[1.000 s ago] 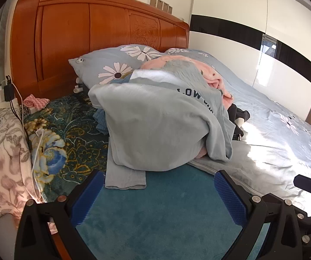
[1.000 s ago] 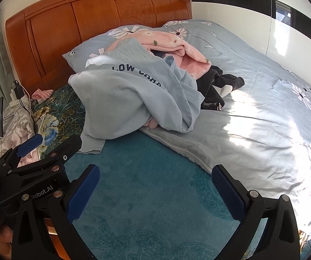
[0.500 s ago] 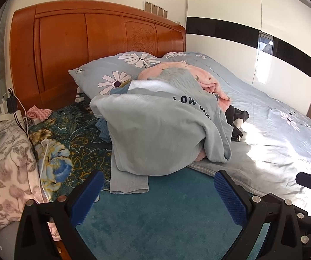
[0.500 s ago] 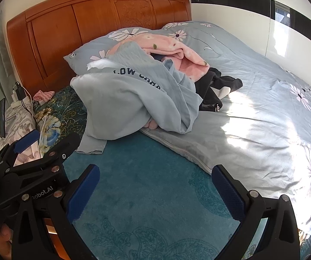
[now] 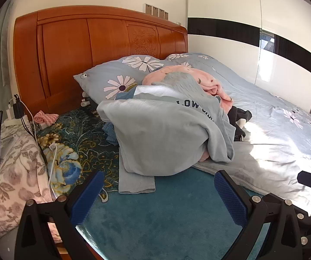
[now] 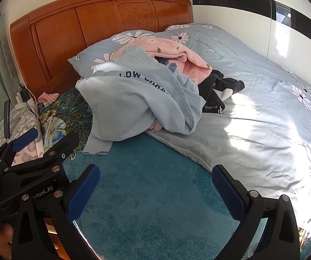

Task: Fold clothes

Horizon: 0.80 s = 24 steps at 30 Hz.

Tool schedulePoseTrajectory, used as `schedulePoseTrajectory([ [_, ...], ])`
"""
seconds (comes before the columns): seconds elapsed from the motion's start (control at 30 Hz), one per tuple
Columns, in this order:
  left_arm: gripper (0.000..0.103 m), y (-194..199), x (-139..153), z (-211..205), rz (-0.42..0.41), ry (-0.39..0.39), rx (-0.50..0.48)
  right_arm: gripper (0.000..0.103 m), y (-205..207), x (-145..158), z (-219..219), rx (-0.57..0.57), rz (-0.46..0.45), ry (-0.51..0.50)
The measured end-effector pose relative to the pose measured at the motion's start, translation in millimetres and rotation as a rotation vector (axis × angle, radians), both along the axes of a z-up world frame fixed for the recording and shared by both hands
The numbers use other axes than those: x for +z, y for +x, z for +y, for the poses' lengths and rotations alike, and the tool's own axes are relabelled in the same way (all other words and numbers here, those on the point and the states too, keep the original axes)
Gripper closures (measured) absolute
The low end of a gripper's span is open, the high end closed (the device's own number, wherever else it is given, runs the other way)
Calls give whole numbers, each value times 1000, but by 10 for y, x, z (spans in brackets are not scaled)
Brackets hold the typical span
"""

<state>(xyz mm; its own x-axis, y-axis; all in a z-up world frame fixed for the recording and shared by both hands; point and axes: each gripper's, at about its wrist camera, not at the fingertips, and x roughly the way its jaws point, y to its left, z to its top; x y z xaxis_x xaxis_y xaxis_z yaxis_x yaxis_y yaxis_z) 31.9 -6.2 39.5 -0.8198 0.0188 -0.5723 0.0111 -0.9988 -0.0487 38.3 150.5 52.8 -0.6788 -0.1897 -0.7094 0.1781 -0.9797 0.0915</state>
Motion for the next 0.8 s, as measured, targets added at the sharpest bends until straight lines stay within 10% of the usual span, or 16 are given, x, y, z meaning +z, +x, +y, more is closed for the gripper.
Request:
schedulePoseTrajectory([
  [0.5,0,-77,-32,-59,-28,41,-16,0,78,69,41,15,19,-24],
  [0.8,0,-950,-114,-79,-108,149,-49,0,153,-167,493,-38,-25,3],
])
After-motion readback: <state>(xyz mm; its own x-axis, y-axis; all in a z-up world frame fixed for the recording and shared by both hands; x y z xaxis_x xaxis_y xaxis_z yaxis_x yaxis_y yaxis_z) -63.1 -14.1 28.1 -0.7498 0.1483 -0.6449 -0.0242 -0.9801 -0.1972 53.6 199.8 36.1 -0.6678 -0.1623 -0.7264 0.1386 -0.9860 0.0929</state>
